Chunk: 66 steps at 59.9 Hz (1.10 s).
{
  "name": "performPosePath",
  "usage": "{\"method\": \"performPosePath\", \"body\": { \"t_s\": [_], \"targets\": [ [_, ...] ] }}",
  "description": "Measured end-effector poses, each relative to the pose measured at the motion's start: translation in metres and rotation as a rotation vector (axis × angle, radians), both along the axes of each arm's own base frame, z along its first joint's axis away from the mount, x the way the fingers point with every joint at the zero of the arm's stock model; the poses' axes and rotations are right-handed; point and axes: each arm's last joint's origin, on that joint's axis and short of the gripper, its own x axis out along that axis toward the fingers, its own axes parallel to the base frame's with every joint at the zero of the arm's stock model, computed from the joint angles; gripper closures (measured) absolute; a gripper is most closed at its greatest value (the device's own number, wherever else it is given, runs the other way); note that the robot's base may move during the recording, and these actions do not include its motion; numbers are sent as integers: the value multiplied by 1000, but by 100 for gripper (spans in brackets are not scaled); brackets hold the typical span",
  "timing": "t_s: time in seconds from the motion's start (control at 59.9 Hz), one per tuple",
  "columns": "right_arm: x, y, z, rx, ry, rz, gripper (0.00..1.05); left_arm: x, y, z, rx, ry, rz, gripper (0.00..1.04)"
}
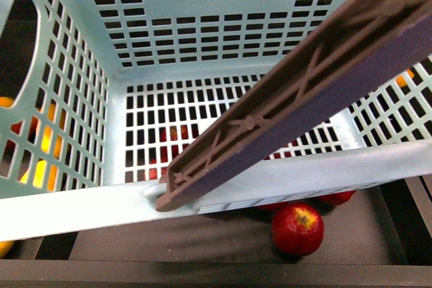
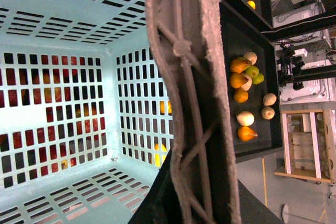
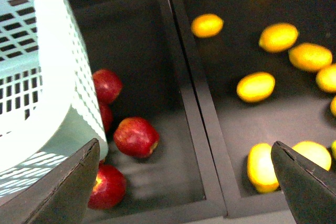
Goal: Pick lemon and mango into basket
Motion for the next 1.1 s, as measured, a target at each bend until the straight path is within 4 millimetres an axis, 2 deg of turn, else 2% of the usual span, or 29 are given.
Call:
{"method": "performPosePath", "body": {
  "t_s": [0.284,0.35,0.501,0.601,0.734,0.818,0.935,1.102],
  "targets": [
    [28,-33,5,94,-13,-186,9,0,0,0,7,-6,8,100],
    [40,-46,7,109,-12,-243,9,0,0,0,6,-4,7,100],
    [82,-81,4,183,36,-373,9,0,0,0,4,-2,3,100],
    [116,-106,-12,275,126,-451,9,0,0,0,3,-2,4,100],
    [149,-126,-39,362,226,-546,9,0,0,0,5,-3,7,100],
    [166,-133,-56,411,277,-577,9,0,0,0,5,-4,6,100],
    [197,-139,-90,494,358,-632,9,0,0,0,4,-2,4,100],
    [221,-142,-120,529,416,-674,9,0,0,0,3,-2,4,100]
  ]
}}
